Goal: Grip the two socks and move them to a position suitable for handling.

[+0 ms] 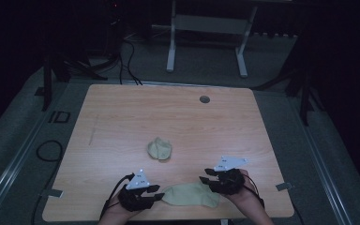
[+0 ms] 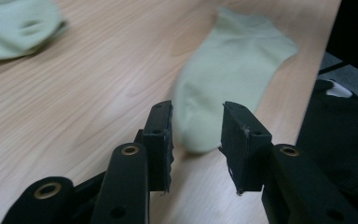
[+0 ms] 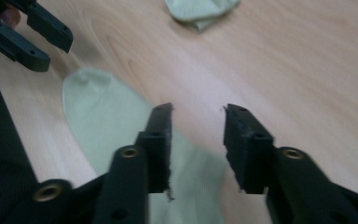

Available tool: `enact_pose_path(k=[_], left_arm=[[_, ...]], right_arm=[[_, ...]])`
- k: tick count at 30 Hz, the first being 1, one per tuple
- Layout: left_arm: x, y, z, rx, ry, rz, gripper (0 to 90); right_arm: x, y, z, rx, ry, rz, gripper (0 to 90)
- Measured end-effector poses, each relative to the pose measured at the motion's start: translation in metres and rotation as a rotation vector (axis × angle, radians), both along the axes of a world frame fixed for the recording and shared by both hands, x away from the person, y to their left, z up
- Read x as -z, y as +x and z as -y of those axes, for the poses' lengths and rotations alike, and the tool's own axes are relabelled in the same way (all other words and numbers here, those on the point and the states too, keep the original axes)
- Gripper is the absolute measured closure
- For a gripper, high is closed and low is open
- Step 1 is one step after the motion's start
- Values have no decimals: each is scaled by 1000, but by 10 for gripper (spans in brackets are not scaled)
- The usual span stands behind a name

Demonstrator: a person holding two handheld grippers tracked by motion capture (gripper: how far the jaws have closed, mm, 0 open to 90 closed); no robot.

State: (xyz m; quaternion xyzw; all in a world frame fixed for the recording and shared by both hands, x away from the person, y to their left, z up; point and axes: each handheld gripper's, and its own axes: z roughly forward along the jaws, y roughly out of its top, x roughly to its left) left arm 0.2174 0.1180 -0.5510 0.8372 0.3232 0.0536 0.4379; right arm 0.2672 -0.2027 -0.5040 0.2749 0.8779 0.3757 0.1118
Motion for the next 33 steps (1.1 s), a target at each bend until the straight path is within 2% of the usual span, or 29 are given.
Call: enact_pose_path(k=[6, 9, 11, 13, 16, 19, 21, 23, 26, 29, 33], left_arm=[[6, 1, -26, -71, -10, 16, 537], [8, 1, -35, -98, -12, 16, 506], [10, 2, -38, -114, -2, 18, 474], [12, 2, -40, -123, -10, 11, 458], [14, 3, -41, -146, -1, 4, 384], [14, 3, -42, -167, -9, 8, 353], [14, 4, -42, -180, -13, 4, 314], [15, 5, -42, -189, -1, -12, 268], [16, 5, -43, -197, -1, -16, 254], [15, 4, -41, -209, 17, -10, 181], [15, 4, -41, -219, 26, -2, 152]], right_arm=[[-7, 23, -24, -40, 12, 2, 498], [-8, 32, -38, -54, 12, 7, 499], [-8, 37, -48, -64, 6, 13, 503], [-7, 43, -58, -71, -2, 19, 509], [-6, 55, -75, -68, 0, 7, 511], [-4, 68, -93, -68, 4, -3, 511], [-2, 76, -107, -58, -2, -2, 510], [2, 85, -120, -46, -7, -20, 510], [10, 99, -137, -32, -25, -45, 495], [21, 110, -148, -3, -33, -68, 476], [36, 119, -163, 28, -98, -67, 462]])
